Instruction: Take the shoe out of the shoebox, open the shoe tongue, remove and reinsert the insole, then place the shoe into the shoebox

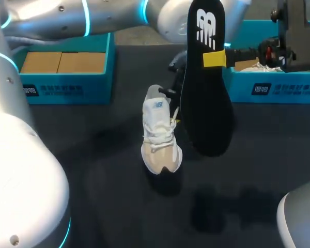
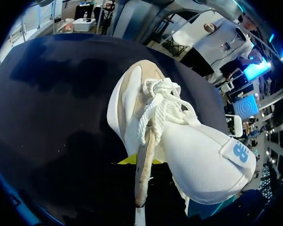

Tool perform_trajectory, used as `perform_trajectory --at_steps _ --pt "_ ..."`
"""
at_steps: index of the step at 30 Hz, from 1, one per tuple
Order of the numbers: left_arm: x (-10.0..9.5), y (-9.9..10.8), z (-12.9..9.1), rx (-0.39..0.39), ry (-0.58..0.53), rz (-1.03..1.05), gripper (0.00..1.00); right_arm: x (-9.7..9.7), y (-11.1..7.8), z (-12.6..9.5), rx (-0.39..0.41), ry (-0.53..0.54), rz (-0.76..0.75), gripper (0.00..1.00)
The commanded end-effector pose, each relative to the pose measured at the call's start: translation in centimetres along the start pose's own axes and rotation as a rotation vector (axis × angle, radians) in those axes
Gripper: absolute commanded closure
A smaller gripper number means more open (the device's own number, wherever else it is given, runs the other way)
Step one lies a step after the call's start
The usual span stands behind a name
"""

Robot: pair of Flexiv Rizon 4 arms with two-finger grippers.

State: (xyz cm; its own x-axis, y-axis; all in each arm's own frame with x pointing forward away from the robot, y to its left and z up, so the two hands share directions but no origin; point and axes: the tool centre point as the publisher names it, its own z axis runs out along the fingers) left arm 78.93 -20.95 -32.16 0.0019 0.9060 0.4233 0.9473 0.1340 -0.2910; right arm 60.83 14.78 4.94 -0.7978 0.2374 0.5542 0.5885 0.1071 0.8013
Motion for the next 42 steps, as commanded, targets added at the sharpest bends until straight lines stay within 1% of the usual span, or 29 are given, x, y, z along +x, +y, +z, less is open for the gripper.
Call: perform_trajectory --at_steps 1,2,4,5,6,10,16,28,37,41,42 --pt "-0.4 0.2 -0.4 0.003 0.163 -0.001 1.00 -0.1 0.3 0.4 0.004 -0.001 0.002 1.00" --pt "-0.4 0.2 -0.4 0.003 0.163 -0.001 1.00 -0.1 0.3 0.4 0.004 -0.001 0.002 1.00" --pt "-0.6 0.3 0.4 0.014 0.137 0.019 1.00 -0.1 0.3 0.4 0.004 -0.001 0.002 1.00" --pt "-0.7 0.2 0.5 0.007 0.156 0.022 1.00 -0.1 0.3 0.4 0.004 -0.001 0.002 1.00" --pt "-0.7 0.2 0.7 0.010 0.148 0.015 1.00 -0.1 0.3 0.4 0.004 -0.001 0.002 1.00" --pt "-1.1 0.5 1.5 -0.013 0.180 0.045 1.00 -0.1 0.3 0.4 0.004 -0.001 0.002 1.00" --pt "-1.9 1.0 2.2 -0.039 0.158 0.017 1.00 -0.1 0.3 0.4 0.004 -0.001 0.002 1.00" --pt "-3.8 2.0 4.7 -0.023 0.169 -0.009 1.00 -0.1 0.3 0.4 0.004 -0.001 0.002 1.00" --pt "-3.7 1.9 4.9 -0.007 0.154 -0.025 1.00 -0.1 0.3 0.4 0.004 -0.001 0.002 1.00" --pt "-3.8 1.7 5.0 -0.014 0.159 -0.023 1.00 -0.1 0.3 0.4 0.004 -0.001 0.002 1.00" --pt "-3.8 1.7 5.0 -0.015 0.162 -0.020 0.84 -0.1 0.3 0.4 0.004 -0.001 0.002 1.00"
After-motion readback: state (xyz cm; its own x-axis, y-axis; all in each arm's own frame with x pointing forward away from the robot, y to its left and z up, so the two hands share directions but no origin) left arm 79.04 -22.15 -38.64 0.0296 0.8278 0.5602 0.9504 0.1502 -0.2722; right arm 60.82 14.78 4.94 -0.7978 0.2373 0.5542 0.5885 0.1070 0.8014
